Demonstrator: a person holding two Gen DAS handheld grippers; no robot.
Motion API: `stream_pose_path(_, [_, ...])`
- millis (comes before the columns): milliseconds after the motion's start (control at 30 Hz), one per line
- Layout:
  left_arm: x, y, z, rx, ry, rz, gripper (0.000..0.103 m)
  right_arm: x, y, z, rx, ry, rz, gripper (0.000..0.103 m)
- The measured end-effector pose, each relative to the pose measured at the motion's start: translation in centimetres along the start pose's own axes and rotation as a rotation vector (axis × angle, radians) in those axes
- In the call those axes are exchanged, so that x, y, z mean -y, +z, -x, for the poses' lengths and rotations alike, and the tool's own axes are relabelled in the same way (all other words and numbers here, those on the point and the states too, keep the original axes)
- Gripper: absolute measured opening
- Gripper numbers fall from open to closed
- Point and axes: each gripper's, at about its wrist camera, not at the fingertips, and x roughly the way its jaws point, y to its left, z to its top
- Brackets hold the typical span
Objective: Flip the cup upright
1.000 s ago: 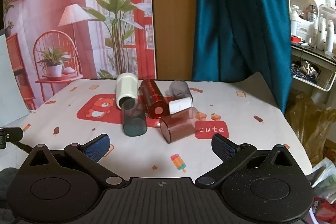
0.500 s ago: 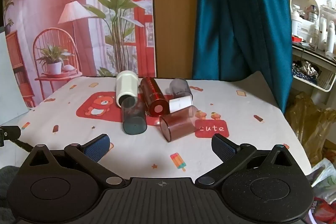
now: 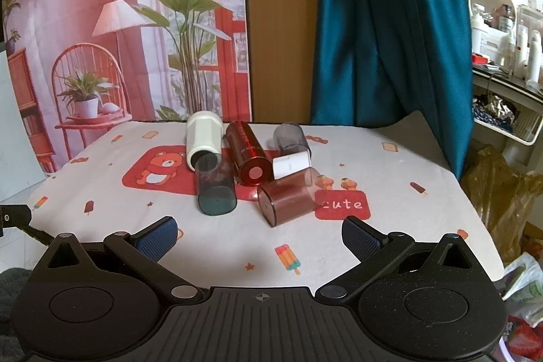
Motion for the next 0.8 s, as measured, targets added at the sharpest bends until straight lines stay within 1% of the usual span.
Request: stream_pose_path(800, [0.09,-0.16,-0.31,-0.018,-0.005,0.008,0.103,0.02,-0.29,-0.18,-0.010,0.001,-0.006,0.103])
